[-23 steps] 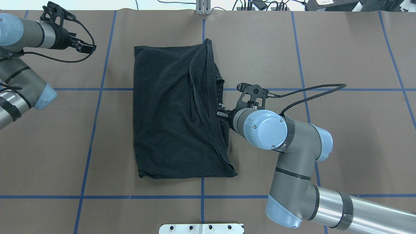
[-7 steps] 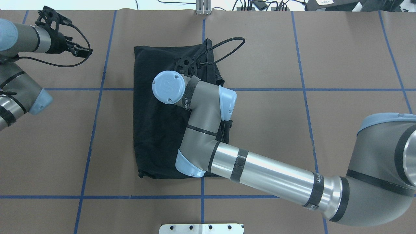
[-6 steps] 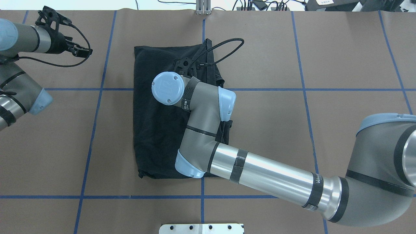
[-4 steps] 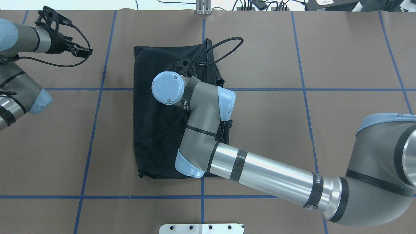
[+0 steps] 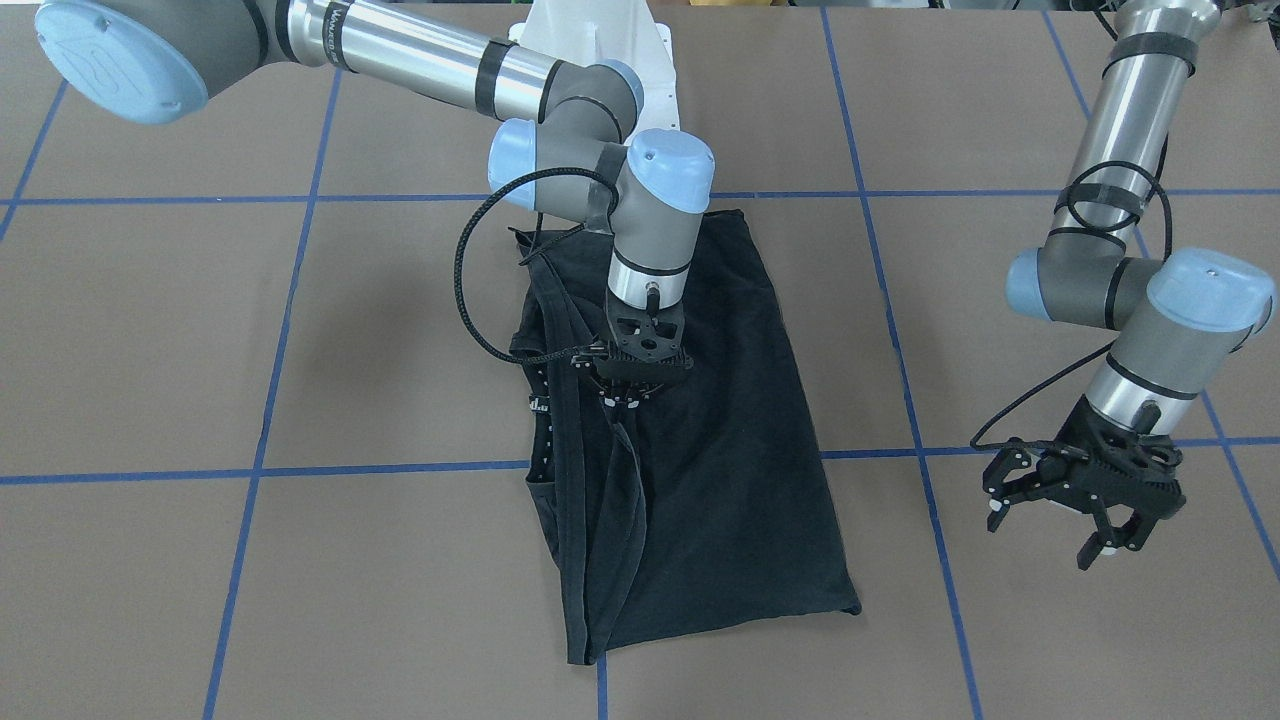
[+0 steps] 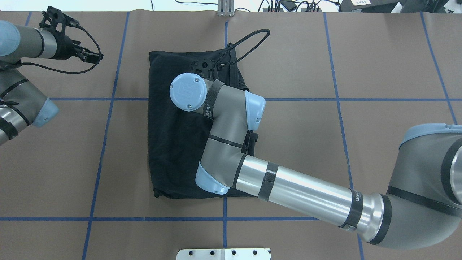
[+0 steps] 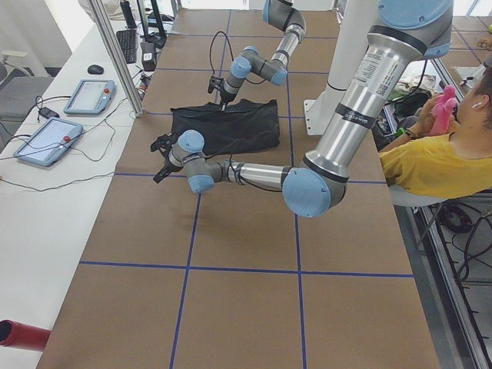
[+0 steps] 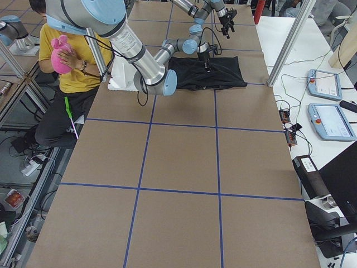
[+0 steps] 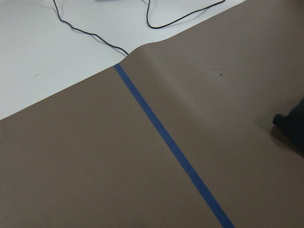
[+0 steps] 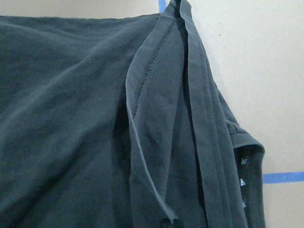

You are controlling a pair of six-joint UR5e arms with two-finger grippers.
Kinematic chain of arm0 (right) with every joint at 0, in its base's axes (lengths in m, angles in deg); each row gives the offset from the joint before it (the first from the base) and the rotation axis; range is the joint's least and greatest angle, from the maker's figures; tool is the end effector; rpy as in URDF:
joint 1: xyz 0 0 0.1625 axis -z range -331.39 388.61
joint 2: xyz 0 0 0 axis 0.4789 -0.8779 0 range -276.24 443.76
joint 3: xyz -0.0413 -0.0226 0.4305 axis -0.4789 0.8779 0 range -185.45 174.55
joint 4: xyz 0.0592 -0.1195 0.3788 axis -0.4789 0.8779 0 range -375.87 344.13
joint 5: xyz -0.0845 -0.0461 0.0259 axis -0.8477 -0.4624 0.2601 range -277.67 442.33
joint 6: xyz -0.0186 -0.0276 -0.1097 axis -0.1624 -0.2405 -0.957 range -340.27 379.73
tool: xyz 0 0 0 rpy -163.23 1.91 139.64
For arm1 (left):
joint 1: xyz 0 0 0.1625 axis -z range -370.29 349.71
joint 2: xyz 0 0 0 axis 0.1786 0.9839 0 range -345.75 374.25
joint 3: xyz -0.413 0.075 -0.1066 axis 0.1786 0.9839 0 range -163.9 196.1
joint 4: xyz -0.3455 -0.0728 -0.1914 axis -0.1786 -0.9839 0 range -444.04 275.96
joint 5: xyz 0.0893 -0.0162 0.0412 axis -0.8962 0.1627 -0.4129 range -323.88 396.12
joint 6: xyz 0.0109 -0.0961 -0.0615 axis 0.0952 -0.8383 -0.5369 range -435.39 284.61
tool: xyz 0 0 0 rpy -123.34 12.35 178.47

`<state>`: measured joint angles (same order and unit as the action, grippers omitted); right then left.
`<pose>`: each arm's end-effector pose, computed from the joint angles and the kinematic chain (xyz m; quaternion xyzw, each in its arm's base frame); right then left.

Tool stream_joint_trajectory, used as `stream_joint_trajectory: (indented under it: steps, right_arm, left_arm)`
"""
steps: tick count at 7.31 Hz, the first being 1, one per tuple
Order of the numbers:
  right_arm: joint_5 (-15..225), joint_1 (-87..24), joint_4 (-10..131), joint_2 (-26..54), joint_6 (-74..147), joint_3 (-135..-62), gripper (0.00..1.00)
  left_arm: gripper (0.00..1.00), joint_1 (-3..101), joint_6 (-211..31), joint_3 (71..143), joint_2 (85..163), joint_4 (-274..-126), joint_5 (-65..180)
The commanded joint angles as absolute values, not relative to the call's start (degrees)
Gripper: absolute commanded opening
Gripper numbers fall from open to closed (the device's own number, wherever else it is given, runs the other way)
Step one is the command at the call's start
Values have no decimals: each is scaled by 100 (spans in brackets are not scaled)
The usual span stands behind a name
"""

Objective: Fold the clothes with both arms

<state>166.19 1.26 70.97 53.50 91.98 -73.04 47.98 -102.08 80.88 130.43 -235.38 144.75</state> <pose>-0.6659 -0.5084 0.1729 0.1790 -0.2998 0.0969 0.9320 0.2925 -0.6567 0.5070 0.3780 0.3701 0.1207 0.8400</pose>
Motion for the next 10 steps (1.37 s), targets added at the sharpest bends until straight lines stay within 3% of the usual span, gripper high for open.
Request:
stream_joint_trajectory:
  steps: [1, 6, 7, 8, 9, 10]
  right_arm:
    - [16662, 58, 7106, 5195, 9180, -7401, 0]
    - [16618, 119, 7097, 3499, 9189, -9157, 2]
    - [16618, 145, 7097, 3498, 9189, -9150, 30]
    - [16627, 154, 7097, 3515, 9198, -9141, 90]
    - [16644, 85, 7097, 3585, 9259, -9210, 100]
    - [16871, -46, 7114, 3716, 9259, -9272, 100]
  left_arm:
    - [100, 4798, -10219, 8096, 13044, -23538, 14475]
    - [100, 4798, -10228, 8096, 13044, -23547, 14475]
    - [100, 4798, -10228, 8096, 13044, -23547, 14475]
    - [100, 4798, -10228, 8096, 13044, -23547, 14475]
    - [100, 4798, -10228, 8096, 13044, -23547, 14475]
    - [100, 4798, -10228, 8088, 13044, -23539, 14475]
